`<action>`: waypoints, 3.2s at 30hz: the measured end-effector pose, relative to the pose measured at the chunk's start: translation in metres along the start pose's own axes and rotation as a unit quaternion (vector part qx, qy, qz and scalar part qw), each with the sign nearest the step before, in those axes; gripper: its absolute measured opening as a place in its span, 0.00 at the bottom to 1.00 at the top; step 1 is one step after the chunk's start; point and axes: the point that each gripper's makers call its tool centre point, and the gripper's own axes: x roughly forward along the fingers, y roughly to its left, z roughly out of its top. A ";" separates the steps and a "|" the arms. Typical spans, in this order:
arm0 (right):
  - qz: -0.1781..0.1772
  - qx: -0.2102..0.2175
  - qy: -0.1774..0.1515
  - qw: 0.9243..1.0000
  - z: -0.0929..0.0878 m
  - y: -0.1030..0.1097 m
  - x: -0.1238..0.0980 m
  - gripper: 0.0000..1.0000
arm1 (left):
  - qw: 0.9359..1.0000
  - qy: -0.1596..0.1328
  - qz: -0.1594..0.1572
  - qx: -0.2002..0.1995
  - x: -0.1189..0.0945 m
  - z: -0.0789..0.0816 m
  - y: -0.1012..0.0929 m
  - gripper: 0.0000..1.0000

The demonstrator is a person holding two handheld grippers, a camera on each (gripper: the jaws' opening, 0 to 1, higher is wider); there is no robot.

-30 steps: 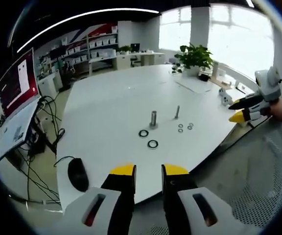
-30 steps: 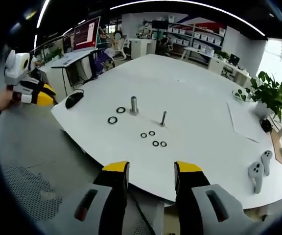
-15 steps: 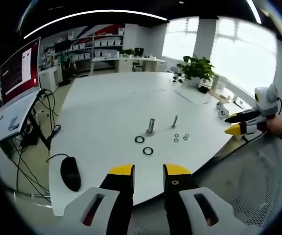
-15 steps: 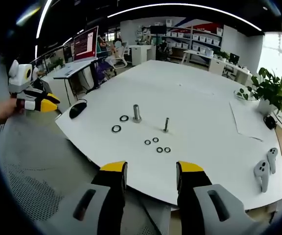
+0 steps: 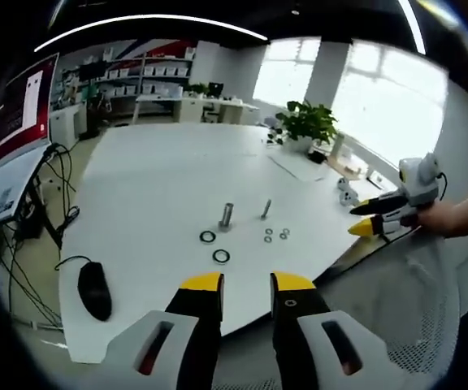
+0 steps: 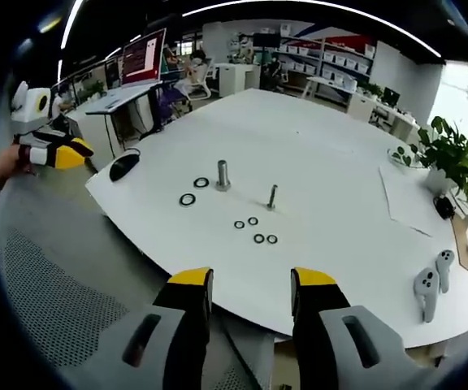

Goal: Place the washer onto the threaded stud by aligning its center hole with the stud, sliding it down to the base, and recovering from edge contact or off-axis alignment until the washer reaches the visible bottom stop.

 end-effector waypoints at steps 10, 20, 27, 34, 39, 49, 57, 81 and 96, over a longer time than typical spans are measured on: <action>0.008 0.017 -0.011 1.000 0.003 -0.001 -0.002 0.42 | 1.000 0.019 0.003 0.006 0.004 -0.006 -0.001 0.21; 0.031 0.015 -0.013 0.999 0.003 0.008 -0.001 0.43 | 0.999 0.016 0.043 0.012 0.001 -0.004 0.013 0.22; 0.034 0.023 -0.021 0.999 0.006 0.008 -0.002 0.44 | 0.998 0.024 0.059 0.005 0.002 -0.005 0.021 0.22; 0.037 0.033 -0.035 0.998 0.011 0.006 -0.004 0.44 | 0.995 0.075 0.062 -0.014 0.007 -0.021 0.025 0.23; 0.037 0.034 -0.043 0.998 0.014 0.006 -0.005 0.44 | 0.990 0.112 0.064 -0.052 0.009 -0.031 0.033 0.24; 0.038 0.044 -0.052 0.997 0.017 0.005 -0.007 0.44 | 0.989 0.136 0.050 -0.025 0.061 -0.008 0.031 0.30; 0.039 0.045 -0.048 0.997 0.015 0.005 -0.006 0.44 | 0.984 0.179 0.021 -0.011 0.118 -0.019 0.023 0.31; 0.033 0.043 -0.050 0.997 0.014 0.002 -0.007 0.44 | 0.941 0.320 0.022 0.110 0.198 -0.054 0.040 0.31; 0.031 0.041 -0.051 0.997 0.014 0.001 -0.007 0.44 | 0.927 0.348 0.027 0.135 0.209 -0.060 0.047 0.22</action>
